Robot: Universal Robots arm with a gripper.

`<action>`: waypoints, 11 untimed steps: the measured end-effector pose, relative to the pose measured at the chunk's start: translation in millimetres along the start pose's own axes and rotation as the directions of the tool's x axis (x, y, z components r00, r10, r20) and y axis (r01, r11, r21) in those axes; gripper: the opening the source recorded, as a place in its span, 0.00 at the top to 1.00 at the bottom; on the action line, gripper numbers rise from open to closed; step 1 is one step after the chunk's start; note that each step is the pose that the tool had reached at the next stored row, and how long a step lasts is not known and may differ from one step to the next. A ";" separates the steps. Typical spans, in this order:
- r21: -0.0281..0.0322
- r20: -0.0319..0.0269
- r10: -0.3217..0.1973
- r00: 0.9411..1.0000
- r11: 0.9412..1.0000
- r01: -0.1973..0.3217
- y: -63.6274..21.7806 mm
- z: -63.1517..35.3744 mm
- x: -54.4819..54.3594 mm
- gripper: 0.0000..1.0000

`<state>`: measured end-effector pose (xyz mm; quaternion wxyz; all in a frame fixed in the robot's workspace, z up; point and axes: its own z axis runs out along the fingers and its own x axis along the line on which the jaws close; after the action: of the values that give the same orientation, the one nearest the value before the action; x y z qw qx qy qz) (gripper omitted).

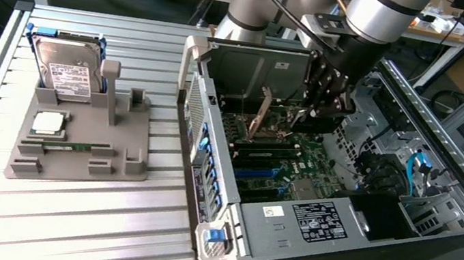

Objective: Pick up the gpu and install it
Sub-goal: 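Insert the gpu into the slot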

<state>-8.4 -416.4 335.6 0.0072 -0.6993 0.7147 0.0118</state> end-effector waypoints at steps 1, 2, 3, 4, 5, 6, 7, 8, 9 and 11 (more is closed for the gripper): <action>0.000 0.000 0.000 1.000 1.000 0.000 0.0 0.0 0.2 0.73; 0.000 0.000 0.000 1.000 1.000 0.000 0.0 0.0 0.3 0.73; 0.000 0.000 0.000 1.000 1.000 0.000 0.0 0.0 0.5 0.73; 0.000 0.000 0.000 1.000 1.000 0.000 0.0 -0.1 0.7 0.73; 0.000 0.000 0.000 1.000 1.000 0.000 0.0 0.0 0.9 0.73; 0.000 0.000 0.000 1.000 1.000 0.000 0.0 0.0 1.1 0.73; 0.000 0.000 0.000 1.000 1.000 0.000 0.0 0.0 1.3 0.73; 0.000 0.000 0.000 1.000 1.000 0.000 0.0 0.0 1.5 0.73; 0.000 0.000 0.000 1.000 1.000 0.000 0.0 -0.1 1.7 0.73; 0.000 0.000 0.000 1.000 1.000 0.000 0.0 -0.1 2.0 0.73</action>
<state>-8.4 -418.4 335.7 0.0072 -0.6993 0.7147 0.0117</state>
